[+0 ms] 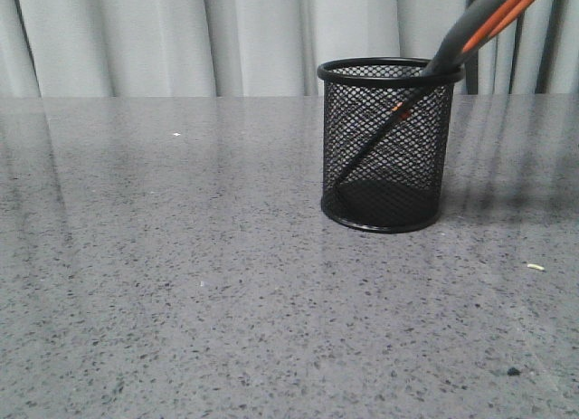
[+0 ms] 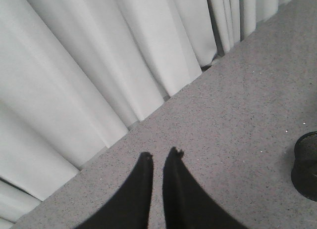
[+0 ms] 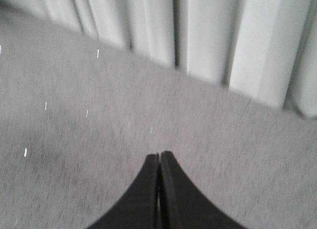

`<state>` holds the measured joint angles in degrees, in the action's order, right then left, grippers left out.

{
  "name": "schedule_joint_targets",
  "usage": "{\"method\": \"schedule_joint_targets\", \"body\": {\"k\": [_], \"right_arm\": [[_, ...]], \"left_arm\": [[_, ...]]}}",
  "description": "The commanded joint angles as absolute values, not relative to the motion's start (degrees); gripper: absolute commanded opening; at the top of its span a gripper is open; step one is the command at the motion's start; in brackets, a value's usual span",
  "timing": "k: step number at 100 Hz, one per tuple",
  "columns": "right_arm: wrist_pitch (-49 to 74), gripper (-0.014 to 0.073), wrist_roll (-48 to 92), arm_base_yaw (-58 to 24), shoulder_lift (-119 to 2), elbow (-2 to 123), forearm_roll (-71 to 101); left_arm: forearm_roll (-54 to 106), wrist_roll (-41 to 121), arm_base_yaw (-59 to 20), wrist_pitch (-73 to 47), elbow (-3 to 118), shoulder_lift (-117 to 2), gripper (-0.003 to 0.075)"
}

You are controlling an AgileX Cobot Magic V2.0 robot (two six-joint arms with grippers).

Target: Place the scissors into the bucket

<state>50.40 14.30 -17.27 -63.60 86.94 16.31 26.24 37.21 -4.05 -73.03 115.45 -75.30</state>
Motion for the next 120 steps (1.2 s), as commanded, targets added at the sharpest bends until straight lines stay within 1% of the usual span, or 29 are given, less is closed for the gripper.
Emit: {"method": "schedule_joint_targets", "body": {"k": [1,11,21,33,41,48,59,68,80,89,120], "right_arm": [[34.6,-0.0066,14.2,-17.4,-57.6,81.3,17.1],[22.7,-0.0066,14.2,-17.4,-51.6,71.3,17.1],[14.6,-0.0066,14.2,-17.4,-45.3,60.6,17.1],[8.4,-0.0066,14.2,-17.4,-38.4,49.3,17.1],[6.0,-0.0066,14.2,-17.4,-34.1,42.7,17.1],[4.0,-0.0066,14.2,-17.4,-30.8,37.0,17.1],[-0.9,-0.0066,14.2,-17.4,-25.7,27.9,17.7],[-4.5,-0.0066,14.2,-17.4,-22.1,21.7,19.0],[-6.6,-0.0066,14.2,-17.4,-18.7,16.5,20.1],[-7.4,-0.0066,14.2,-17.4,-18.3,14.9,20.1],[-7.3,-0.0066,14.2,-17.4,-18.3,14.4,20.1]], "left_arm": [[28.3,35.9,-4.1,-68.8,114.5,-73.4,-0.0020],[28.6,35.5,-4.1,-63.5,108.3,-70.5,-0.0020],[29.5,35.5,-4.1,-54.1,97.1,-64.3,-0.0020],[31.8,37.2,-4.1,-37.7,76.9,-54.0,-0.0020],[35.8,41.3,-4.1,-26.1,63.3,-46.2,-0.0020],[38.8,43.4,-4.1,-18.9,51.7,-39.1,-0.0020],[39.1,43.4,-4.1,-13.0,36.3,-28.2,-0.0020],[39.3,43.4,-4.1,-10.3,27.2,-19.9,-0.0020],[41.0,43.4,-4.1,-8.0,19.4,-11.6,-0.0020],[43.0,43.4,-4.1,-7.3,16.4,-7.9,-0.0020],[45.9,43.4,-4.1,-9.6,15.5,-6.9,-0.0020]]}}
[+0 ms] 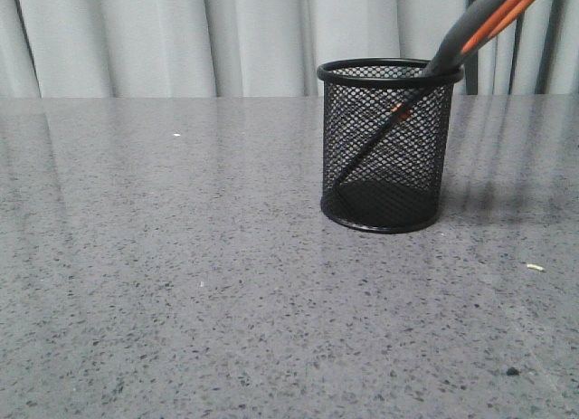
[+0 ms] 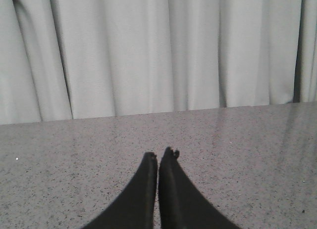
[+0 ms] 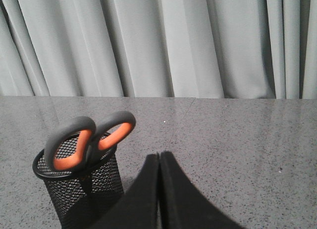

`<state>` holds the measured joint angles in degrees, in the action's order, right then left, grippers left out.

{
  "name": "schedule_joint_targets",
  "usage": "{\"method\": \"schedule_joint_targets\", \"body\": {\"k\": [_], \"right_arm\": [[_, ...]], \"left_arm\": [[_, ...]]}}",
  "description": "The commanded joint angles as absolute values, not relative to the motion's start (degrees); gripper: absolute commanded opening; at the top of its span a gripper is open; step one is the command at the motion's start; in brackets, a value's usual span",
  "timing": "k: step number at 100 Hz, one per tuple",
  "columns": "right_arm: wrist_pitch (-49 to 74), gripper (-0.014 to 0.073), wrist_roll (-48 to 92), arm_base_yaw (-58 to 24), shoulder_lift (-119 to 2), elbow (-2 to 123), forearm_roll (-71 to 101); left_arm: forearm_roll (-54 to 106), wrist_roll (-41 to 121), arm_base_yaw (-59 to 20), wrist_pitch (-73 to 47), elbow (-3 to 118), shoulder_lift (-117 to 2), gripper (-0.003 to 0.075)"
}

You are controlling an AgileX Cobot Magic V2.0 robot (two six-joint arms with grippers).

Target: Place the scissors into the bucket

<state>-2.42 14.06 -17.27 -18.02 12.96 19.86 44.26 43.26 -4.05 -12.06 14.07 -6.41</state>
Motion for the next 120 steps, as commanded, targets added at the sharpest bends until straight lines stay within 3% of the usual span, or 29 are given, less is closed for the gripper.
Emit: {"method": "schedule_joint_targets", "body": {"k": [1,67,76,91,120], "right_arm": [[-7.3,-0.0066,14.2,-17.4,-18.3,14.3,20.1],[-7.3,-0.0066,14.2,-17.4,-18.3,14.3,20.1],[-7.3,-0.0066,14.2,-17.4,-18.3,14.3,20.1],[-7.3,-0.0066,14.2,-17.4,-18.3,14.3,20.1],[-7.3,-0.0066,14.2,-17.4,-18.3,14.3,20.1]], "left_arm": [[45.9,43.4,-4.1,-9.6,15.5,-6.9,-0.0020],[44.5,43.2,-4.1,-9.2,15.5,-6.9,-0.0020],[34.9,32.6,-4.1,-8.2,15.1,-6.9,-0.0020],[5.0,2.6,-4.1,-2.0,10.0,-6.9,-0.0020],[4.4,1.0,-3.4,1.9,-2.4,-0.1,-0.0020]]}}
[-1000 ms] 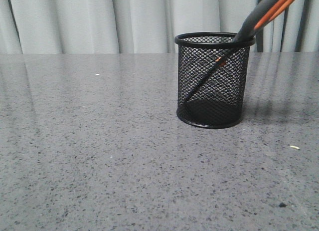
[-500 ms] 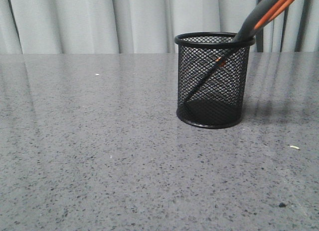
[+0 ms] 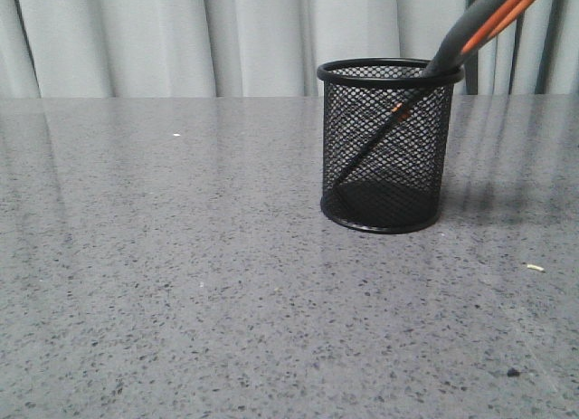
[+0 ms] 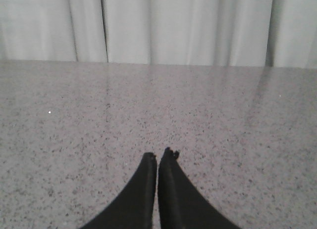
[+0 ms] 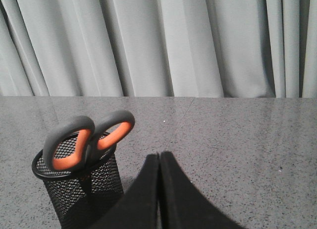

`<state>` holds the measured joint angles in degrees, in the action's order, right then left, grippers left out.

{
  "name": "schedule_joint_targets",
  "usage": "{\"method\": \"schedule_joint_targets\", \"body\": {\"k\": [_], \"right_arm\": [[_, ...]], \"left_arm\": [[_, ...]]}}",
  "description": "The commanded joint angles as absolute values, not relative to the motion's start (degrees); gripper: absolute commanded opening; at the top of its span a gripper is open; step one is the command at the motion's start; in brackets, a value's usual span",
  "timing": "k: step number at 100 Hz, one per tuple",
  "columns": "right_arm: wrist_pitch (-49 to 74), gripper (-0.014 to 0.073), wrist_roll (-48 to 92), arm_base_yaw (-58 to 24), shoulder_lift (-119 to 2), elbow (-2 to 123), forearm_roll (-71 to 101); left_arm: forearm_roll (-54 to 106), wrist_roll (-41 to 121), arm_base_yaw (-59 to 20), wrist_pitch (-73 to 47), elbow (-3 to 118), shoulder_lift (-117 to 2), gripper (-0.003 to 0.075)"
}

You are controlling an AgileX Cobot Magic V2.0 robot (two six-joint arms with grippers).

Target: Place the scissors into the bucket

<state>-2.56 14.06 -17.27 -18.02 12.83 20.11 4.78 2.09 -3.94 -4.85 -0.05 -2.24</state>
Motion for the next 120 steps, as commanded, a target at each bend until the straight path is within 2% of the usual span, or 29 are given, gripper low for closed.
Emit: {"method": "schedule_joint_targets", "body": {"k": [1,5,21,100,120], "right_arm": [[-7.3,-0.0066,14.2,-17.4,-18.3,14.3,20.1],[-7.3,-0.0066,14.2,-17.4,-18.3,14.3,20.1],[-7.2,-0.0066,14.2,-17.4,-18.3,14.3,20.1],[-7.2,-0.0066,14.2,-17.4,-18.3,14.3,20.0],[-8.2,-0.0066,14.6,-16.9,-16.5,11.3,13.6]], "left_arm": [[4.7,1.0,-3.3,1.7,-2.5,0.6,-0.0020],[4.7,1.0,-2.6,-3.0,-2.3,2.0,-0.0020],[4.7,1.0,-1.3,-4.5,-2.4,1.8,-0.0020],[4.7,1.0,-1.4,-4.9,-2.3,1.8,-0.0020],[4.7,1.0,-1.4,-4.9,-2.3,1.8,-0.0020]]}}
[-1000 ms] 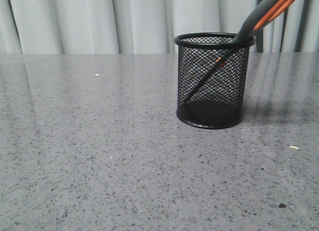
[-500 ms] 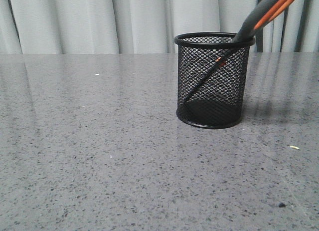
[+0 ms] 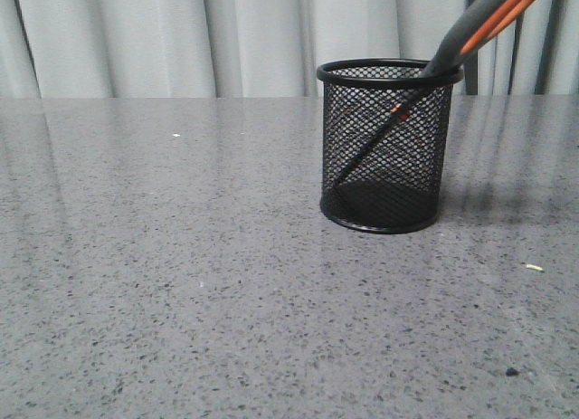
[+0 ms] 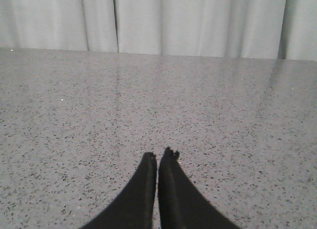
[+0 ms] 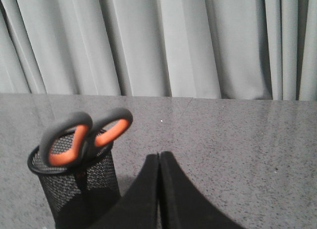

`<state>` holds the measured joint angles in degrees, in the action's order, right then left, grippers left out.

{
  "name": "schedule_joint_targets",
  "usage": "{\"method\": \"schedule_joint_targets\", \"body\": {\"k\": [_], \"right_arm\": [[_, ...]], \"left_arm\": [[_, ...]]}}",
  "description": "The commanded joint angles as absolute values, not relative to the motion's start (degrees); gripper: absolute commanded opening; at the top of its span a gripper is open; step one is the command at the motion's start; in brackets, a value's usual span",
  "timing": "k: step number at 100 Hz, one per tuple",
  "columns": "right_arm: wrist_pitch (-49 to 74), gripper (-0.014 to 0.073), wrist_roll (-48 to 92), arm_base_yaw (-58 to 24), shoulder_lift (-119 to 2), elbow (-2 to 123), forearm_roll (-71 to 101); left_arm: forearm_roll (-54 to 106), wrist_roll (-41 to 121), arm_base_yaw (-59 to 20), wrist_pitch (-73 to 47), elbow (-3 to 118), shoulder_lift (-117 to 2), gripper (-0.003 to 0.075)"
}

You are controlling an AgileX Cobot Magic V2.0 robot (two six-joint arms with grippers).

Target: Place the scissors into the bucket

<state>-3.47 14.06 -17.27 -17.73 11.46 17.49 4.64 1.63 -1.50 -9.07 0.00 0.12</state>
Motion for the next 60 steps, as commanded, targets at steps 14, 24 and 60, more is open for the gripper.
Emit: {"method": "schedule_joint_targets", "body": {"k": [14,24,60], "right_arm": [[-8.2,-0.0066,12.8,-11.4,-10.5,5.5,11.6],[-7.5,-0.0066,7.5,-6.8,-6.5,1.0,6.1],[8.3,-0.0066,3.9,-4.4,1.9,-1.1,-1.4]], "left_arm": [[4.7,1.0,-1.4,-4.9,-2.3,1.8,-0.0020],[4.7,1.0,-1.4,-4.9,-2.3,1.8,-0.0020],[4.7,1.0,-1.4,-5.2,-2.3,1.7,-0.0020]]}}
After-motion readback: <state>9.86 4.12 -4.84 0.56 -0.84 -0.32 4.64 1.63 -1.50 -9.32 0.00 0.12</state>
